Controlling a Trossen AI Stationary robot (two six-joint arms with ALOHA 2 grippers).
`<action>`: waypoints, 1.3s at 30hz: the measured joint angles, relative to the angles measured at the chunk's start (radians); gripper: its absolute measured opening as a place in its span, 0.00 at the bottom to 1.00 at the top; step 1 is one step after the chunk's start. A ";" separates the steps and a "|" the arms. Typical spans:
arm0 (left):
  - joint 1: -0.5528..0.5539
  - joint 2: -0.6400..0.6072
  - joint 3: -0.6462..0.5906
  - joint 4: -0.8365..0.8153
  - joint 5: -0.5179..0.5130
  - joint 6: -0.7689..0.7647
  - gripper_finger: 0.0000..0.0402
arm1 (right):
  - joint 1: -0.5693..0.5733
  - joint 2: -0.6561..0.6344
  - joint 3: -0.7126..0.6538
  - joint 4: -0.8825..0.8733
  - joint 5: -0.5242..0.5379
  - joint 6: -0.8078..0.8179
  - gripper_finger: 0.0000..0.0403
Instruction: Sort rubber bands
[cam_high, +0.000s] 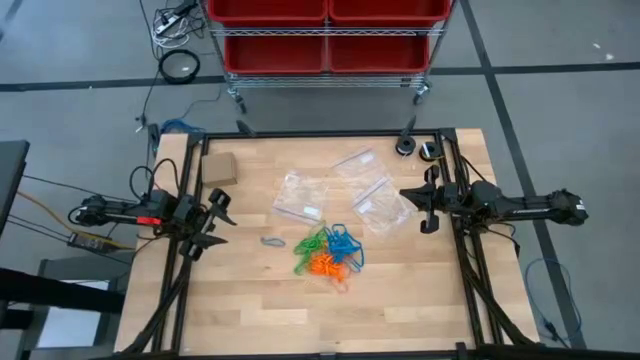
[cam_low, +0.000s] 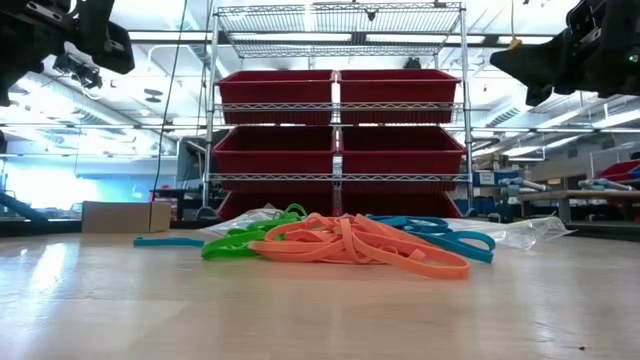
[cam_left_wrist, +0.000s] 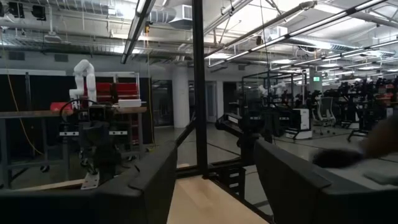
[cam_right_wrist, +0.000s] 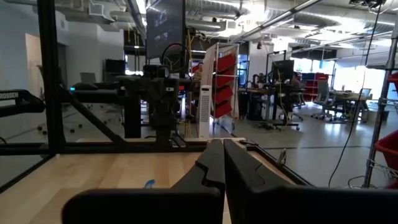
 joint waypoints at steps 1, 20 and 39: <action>0.000 0.000 0.000 0.000 0.000 0.000 0.55 | 0.000 0.000 0.000 0.000 0.000 0.000 0.00; 0.000 0.000 0.000 0.045 0.000 0.084 0.55 | -0.001 0.000 0.000 0.000 0.008 -0.179 0.00; 0.000 0.000 0.000 0.045 0.000 0.085 0.55 | -0.001 0.000 0.000 0.001 0.080 -0.227 0.00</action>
